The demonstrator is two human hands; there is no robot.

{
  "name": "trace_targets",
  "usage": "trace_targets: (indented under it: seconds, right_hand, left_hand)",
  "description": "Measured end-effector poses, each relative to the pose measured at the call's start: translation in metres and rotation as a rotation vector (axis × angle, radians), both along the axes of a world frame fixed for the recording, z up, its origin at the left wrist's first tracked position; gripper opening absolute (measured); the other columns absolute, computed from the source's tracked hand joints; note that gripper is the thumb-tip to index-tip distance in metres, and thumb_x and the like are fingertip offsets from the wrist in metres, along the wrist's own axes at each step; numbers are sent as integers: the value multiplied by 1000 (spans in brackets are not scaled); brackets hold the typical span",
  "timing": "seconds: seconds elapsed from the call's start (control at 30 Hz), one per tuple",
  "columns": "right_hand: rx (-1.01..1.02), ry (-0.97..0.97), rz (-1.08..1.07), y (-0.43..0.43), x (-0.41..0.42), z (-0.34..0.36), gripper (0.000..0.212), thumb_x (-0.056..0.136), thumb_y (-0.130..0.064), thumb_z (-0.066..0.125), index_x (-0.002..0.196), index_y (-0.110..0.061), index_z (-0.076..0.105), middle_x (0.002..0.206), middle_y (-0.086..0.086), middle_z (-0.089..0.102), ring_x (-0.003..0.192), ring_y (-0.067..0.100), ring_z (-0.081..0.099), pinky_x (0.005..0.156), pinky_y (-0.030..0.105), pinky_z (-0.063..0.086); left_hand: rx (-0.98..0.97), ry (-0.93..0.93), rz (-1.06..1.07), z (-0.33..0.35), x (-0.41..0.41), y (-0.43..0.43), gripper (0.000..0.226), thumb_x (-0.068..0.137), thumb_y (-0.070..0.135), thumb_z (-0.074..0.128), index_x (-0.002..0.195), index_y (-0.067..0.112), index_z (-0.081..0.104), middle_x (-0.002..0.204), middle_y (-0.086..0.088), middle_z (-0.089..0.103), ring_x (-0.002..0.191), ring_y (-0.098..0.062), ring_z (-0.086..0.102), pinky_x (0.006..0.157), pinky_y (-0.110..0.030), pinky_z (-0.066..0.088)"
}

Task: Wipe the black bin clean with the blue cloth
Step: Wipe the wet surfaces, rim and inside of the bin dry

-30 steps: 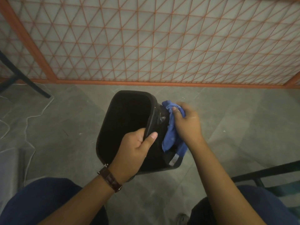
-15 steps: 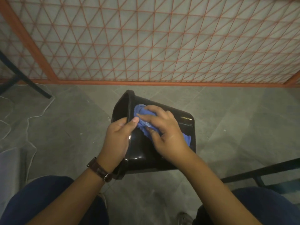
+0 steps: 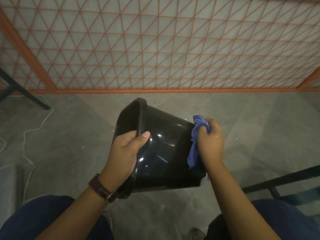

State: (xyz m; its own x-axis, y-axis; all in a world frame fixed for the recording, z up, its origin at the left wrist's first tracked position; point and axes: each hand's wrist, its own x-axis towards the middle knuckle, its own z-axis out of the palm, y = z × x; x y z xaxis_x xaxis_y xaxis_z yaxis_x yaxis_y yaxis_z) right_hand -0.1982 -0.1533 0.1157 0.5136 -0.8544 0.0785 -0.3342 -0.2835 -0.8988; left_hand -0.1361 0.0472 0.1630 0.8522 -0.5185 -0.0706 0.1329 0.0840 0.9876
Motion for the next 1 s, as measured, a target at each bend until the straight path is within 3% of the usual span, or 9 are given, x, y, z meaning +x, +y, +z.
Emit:
trace_targets:
  seconds: [0.07, 0.13, 0.2, 0.33, 0.47, 0.63, 0.77, 0.9, 1.0]
  right_hand:
    - [128, -69, -14, 4, 9, 1, 22, 85, -13, 46, 90, -28, 61, 91, 5, 67, 86, 20, 64, 77, 37, 53]
    - [159, -92, 68, 15, 17, 4, 22, 86, -12, 48, 92, -27, 63, 90, 3, 68, 83, 16, 65, 74, 34, 53]
    - [126, -125, 200, 31, 27, 10, 26, 88, -11, 48, 88, -35, 61, 91, 0, 67, 86, 12, 64, 77, 28, 52]
    - [91, -191, 426, 56, 41, 26, 31, 92, -11, 46, 93, -39, 59, 97, -5, 66, 95, 8, 63, 90, 31, 51]
    - [83, -312, 546, 79, 46, 34, 25, 88, -15, 47, 104, -27, 62, 107, 5, 64, 105, 20, 60, 96, 45, 46]
    - [132, -514, 469, 79, 41, 46, 26, 93, -12, 43, 107, -28, 58, 115, 5, 61, 111, 22, 57, 101, 47, 42]
    - [-310, -209, 469, 77, 42, 49, 36, 90, -19, 41, 118, -32, 58, 131, -3, 49, 115, 5, 37, 99, 13, 28]
    - [-376, -111, 626, 80, 38, 50, 33, 85, -12, 43, 110, -23, 62, 129, -3, 48, 112, 13, 47, 95, 28, 42]
    - [-446, -32, 676, 84, 35, 49, 28, 83, -7, 45, 98, -19, 64, 133, -2, 48, 109, 18, 50, 93, 26, 40]
  left_hand:
    - [34, -61, -2, -3, -2, -2, 21, 80, 31, 64, 75, 13, 74, 76, -16, 72, 76, -33, 70, 71, -42, 57]
    - [43, -114, 2, -7, -1, -3, 35, 77, 38, 65, 80, 4, 69, 81, -33, 65, 82, -51, 62, 77, -60, 53]
    - [59, -143, -10, -10, 1, -4, 51, 74, 45, 60, 82, -5, 65, 80, -40, 60, 78, -55, 59, 75, -66, 49]
    - [139, -213, 0, -17, 6, -3, 43, 74, 43, 61, 65, 1, 60, 59, -28, 54, 55, -31, 52, 57, -51, 47]
    - [128, -155, 38, -20, 15, 1, 41, 72, 43, 61, 71, 3, 65, 73, -34, 60, 65, -28, 54, 66, -52, 47]
    - [146, -217, -36, -18, 18, 2, 21, 81, 30, 57, 67, 17, 65, 64, -9, 58, 62, -15, 51, 61, -32, 43]
    - [212, -313, -105, -23, 11, -2, 27, 88, 21, 55, 65, 9, 58, 56, 1, 55, 55, -6, 48, 54, -24, 40]
    - [132, -215, -53, -29, 8, -3, 33, 89, 6, 55, 58, 17, 54, 54, 6, 53, 55, -7, 46, 55, -22, 38]
    - [114, -116, -17, -32, 6, -6, 29, 89, 0, 53, 63, 11, 59, 60, -6, 55, 60, -14, 49, 59, -29, 40]
